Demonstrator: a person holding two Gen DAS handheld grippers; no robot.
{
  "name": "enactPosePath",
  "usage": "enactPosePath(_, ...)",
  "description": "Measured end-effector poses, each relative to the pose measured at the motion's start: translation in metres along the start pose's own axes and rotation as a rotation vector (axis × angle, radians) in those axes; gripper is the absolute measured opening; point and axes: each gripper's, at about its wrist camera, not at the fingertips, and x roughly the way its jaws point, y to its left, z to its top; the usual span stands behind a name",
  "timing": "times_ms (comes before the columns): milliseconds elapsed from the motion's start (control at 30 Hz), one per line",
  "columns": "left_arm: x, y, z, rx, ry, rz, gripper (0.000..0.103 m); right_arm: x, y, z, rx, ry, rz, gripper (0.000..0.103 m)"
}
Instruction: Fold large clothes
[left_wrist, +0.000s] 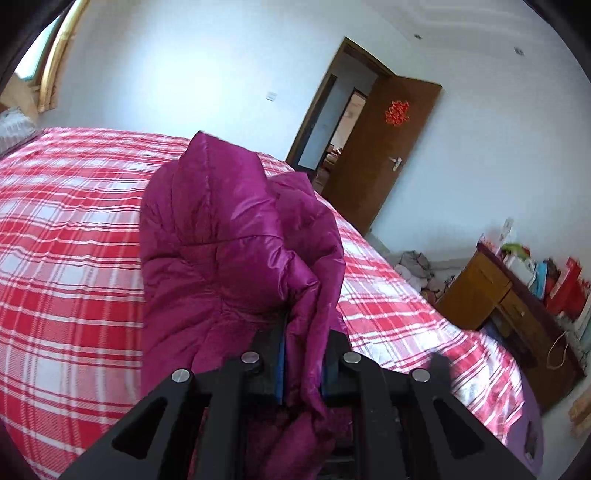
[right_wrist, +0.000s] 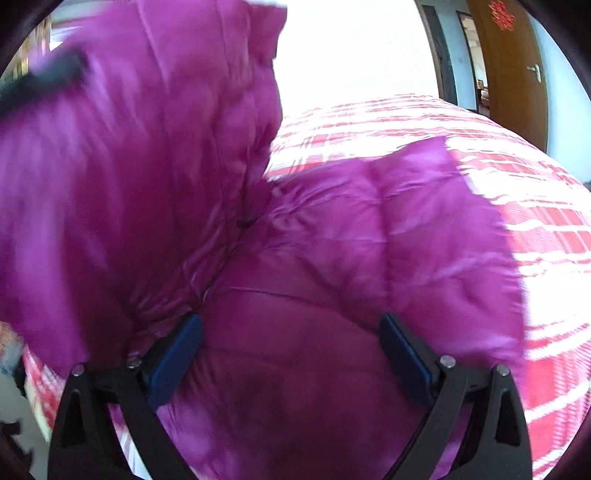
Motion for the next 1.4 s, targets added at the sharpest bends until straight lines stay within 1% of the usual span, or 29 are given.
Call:
enactPosePath(67, 0.017, -0.012, -0.008, 0.047, 0.007, 0.023, 0.013, -0.021, -0.024, 0.002, 0.050, -0.033, 0.001, 0.098)
enactPosePath(167, 0.048, -0.037, -0.030, 0.161, 0.026, 0.066, 0.013, -0.053, -0.067, 0.011, 0.165, -0.114, -0.022, 0.098)
enactPosePath(200, 0.061, -0.046, -0.040, 0.214, 0.031, 0.089, 0.013, -0.064, -0.082, 0.017, 0.211, -0.147, -0.027, 0.098)
enactPosePath(300, 0.084, -0.062, -0.061, 0.316, 0.043, 0.134, 0.013, -0.086, -0.114, 0.034, 0.292, -0.216, 0.003, 0.098)
enactPosePath(333, 0.090, -0.065, -0.068, 0.346, 0.041, 0.147, 0.013, -0.089, -0.121, 0.043, 0.297, -0.218, 0.016, 0.096)
enactPosePath(367, 0.094, -0.067, -0.074, 0.369, 0.037, 0.154, 0.013, -0.088, -0.123, 0.051, 0.293, -0.210, 0.036, 0.091)
enactPosePath(400, 0.096, -0.070, -0.079, 0.387, 0.033, 0.160, 0.013, -0.086, -0.124, 0.057, 0.283, -0.199, 0.057, 0.089)
enactPosePath(433, 0.099, -0.071, -0.082, 0.404, 0.029, 0.167, 0.013, -0.082, -0.123, 0.064, 0.266, -0.180, 0.083, 0.088)
enactPosePath(467, 0.100, -0.071, -0.084, 0.415, 0.026, 0.172, 0.013, -0.079, -0.123, 0.067, 0.246, -0.155, 0.115, 0.084)
enactPosePath(533, 0.100, -0.074, -0.086, 0.427, 0.021, 0.177, 0.014, -0.069, -0.116, 0.076, 0.198, -0.106, 0.162, 0.081)
enactPosePath(600, 0.098, -0.076, -0.086, 0.436, 0.018, 0.181, 0.016, -0.047, -0.110, 0.085, 0.153, -0.039, 0.201, 0.075)
enactPosePath(633, 0.097, -0.083, -0.087, 0.449, 0.020, 0.185, 0.020, -0.038, -0.106, 0.086, 0.143, -0.005, 0.218, 0.067)
enactPosePath(667, 0.094, -0.086, -0.087, 0.462, 0.025, 0.192, 0.026, -0.028, -0.103, 0.087, 0.133, 0.035, 0.226, 0.054)
enactPosePath(700, 0.091, -0.091, -0.087, 0.477, 0.033, 0.204, 0.030, -0.020, -0.101, 0.087, 0.127, 0.064, 0.218, 0.047)
enactPosePath(733, 0.085, -0.095, -0.087, 0.489, 0.031, 0.210, 0.034, -0.012, -0.100, 0.087, 0.121, 0.085, 0.210, 0.034)
enactPosePath(767, 0.077, -0.098, -0.088, 0.503, 0.022, 0.205, 0.039, -0.008, -0.097, 0.086, 0.103, 0.101, 0.188, 0.026)
enactPosePath(800, 0.070, -0.101, -0.089, 0.517, 0.010, 0.194, 0.044, -0.008, -0.097, 0.084, 0.093, 0.102, 0.172, 0.024)
enactPosePath(833, 0.058, -0.104, -0.091, 0.527, -0.010, 0.183, 0.060, -0.007, -0.100, 0.086, 0.091, 0.102, 0.164, 0.020)
enactPosePath(867, 0.046, -0.105, -0.091, 0.530, -0.035, 0.180, 0.078, -0.011, -0.101, 0.084, 0.093, 0.100, 0.164, 0.018)
enactPosePath(933, 0.022, -0.102, -0.089, 0.519, -0.093, 0.161, 0.086, -0.015, -0.101, 0.081, 0.086, 0.092, 0.137, 0.017)
enactPosePath(967, 0.012, -0.096, -0.086, 0.506, -0.113, 0.152, 0.087, -0.016, -0.100, 0.081, 0.078, 0.089, 0.116, 0.017)
enactPosePath(1033, 0.005, -0.081, -0.073, 0.466, -0.131, 0.190, 0.087, -0.017, -0.100, 0.082, 0.073, 0.087, 0.095, 0.016)
enactPosePath(1100, 0.012, -0.059, -0.056, 0.413, -0.140, 0.274, 0.087, -0.018, -0.103, 0.084, 0.071, 0.087, 0.075, 0.016)
enactPosePath(1133, 0.023, -0.043, -0.045, 0.372, -0.128, 0.337, 0.087, -0.019, -0.102, 0.085, 0.069, 0.086, 0.066, 0.016)
enactPosePath(1200, 0.047, -0.014, -0.031, 0.295, -0.071, 0.398, 0.087, -0.017, -0.103, 0.083, 0.067, 0.093, 0.042, 0.016)
enactPosePath(1267, 0.068, 0.012, -0.027, 0.223, 0.011, 0.394, 0.087, -0.016, -0.103, 0.079, 0.066, 0.098, 0.015, 0.016)
enactPosePath(1300, 0.077, 0.019, -0.029, 0.192, 0.038, 0.371, 0.087, -0.015, -0.104, 0.076, 0.071, 0.100, -0.001, 0.016)
enactPosePath(1367, 0.081, 0.019, -0.032, 0.174, 0.037, 0.350, 0.087, -0.016, -0.105, 0.074, 0.084, 0.099, -0.028, 0.017)
enactPosePath(1400, 0.084, 0.013, -0.034, 0.187, 0.027, 0.353, 0.087, -0.018, -0.104, 0.073, 0.082, 0.096, -0.046, 0.017)
